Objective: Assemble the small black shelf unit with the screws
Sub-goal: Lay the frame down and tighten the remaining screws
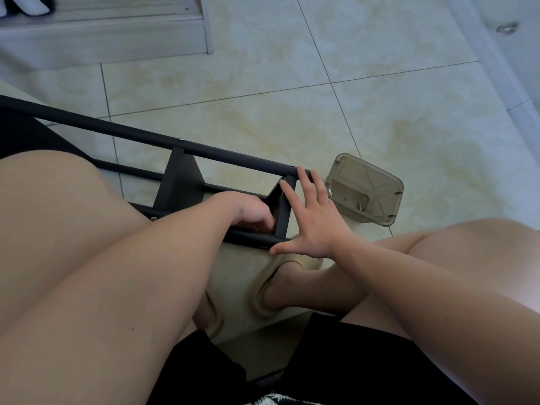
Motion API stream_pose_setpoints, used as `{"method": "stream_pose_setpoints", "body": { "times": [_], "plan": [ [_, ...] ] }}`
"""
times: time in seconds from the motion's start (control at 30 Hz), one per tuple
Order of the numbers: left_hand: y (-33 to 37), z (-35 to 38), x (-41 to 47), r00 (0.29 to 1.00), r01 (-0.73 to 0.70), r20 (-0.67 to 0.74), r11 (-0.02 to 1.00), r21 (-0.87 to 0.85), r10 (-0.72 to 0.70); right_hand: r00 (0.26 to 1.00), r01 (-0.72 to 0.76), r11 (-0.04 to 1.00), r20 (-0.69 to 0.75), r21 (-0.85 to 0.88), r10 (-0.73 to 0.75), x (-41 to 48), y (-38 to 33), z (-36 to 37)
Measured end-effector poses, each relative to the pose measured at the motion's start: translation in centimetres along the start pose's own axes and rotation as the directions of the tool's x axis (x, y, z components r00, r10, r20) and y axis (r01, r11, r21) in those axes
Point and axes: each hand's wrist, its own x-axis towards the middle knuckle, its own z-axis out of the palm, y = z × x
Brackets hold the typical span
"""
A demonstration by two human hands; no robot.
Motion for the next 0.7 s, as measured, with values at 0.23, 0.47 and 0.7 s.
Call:
{"method": "stream_pose_setpoints", "body": {
  "times": [0.23,0.47,0.7],
  "plan": [
    [0.15,0.25,0.03,1.0,-0.02,-0.023,0.998,0.062,0.021,1.0,-0.002,1.0,0.011,0.003,0.002,-0.02,0.02,-0.01],
    [0.04,0.07,0.1,1.0,-0.015,-0.025,0.999,0.035,0.016,1.0,-0.014,1.0,0.012,-0.015,0.014,0.0,0.11,0.1],
    [0.11,0.18,-0.02,1.0,-0.008,0.008,1.0,-0.001,0.008,1.0,-0.013,0.997,0.002,-0.077,0.013,0.1,0.14,0.3]
  ]
}}
